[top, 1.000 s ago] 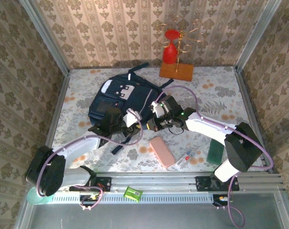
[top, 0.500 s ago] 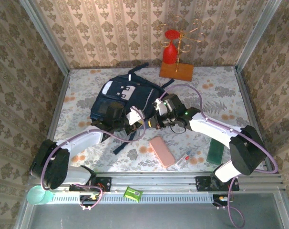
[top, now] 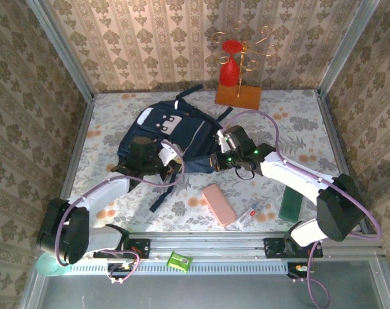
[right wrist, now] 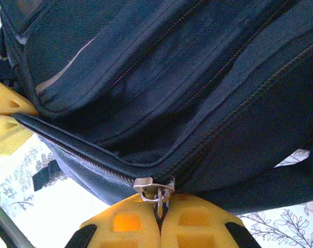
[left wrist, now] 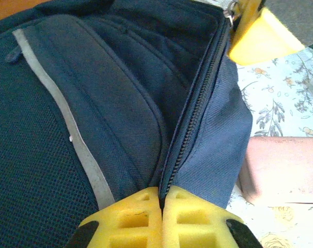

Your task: Pack the student bag

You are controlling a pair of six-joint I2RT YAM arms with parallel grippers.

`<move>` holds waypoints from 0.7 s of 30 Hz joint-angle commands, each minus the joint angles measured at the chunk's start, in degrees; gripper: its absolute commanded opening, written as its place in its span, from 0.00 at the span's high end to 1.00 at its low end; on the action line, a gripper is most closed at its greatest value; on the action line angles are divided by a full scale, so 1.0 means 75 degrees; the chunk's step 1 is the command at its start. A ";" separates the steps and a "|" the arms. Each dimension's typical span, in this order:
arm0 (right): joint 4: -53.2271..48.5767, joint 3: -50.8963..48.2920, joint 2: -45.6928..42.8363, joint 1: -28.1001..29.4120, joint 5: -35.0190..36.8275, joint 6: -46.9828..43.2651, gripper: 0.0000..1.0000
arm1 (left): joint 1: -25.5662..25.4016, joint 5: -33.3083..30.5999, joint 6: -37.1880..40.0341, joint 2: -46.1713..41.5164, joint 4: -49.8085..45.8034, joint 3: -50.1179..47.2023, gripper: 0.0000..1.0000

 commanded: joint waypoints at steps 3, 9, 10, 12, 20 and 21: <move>-0.0004 0.0052 -0.0411 0.0169 -0.0475 -0.0367 1.00 | 0.0530 -0.1316 -0.0477 -0.0602 0.0389 -0.0230 0.80; 0.0582 0.0072 -0.0405 0.0331 -0.1737 -0.0254 1.00 | -0.0452 -0.0601 0.0256 -0.1331 0.0450 -0.0427 0.37; 0.0646 0.0086 -0.0411 0.0334 -0.1861 -0.0230 1.00 | -0.0662 -0.0654 0.0487 -0.1389 0.0405 -0.0439 0.32; 0.0714 0.0122 -0.0390 0.0356 -0.2056 -0.0176 1.00 | -0.0985 -0.0693 0.0817 -0.1355 0.0418 -0.0400 0.28; 0.0992 0.0193 -0.0337 0.0530 -0.2579 -0.0051 1.00 | -0.1463 -0.0897 0.1414 -0.0093 -0.0506 0.0509 0.36; 0.1010 0.0201 -0.0319 0.0543 -0.2610 -0.0031 1.00 | -0.1485 -0.0858 0.1440 0.0024 -0.0553 0.0600 0.40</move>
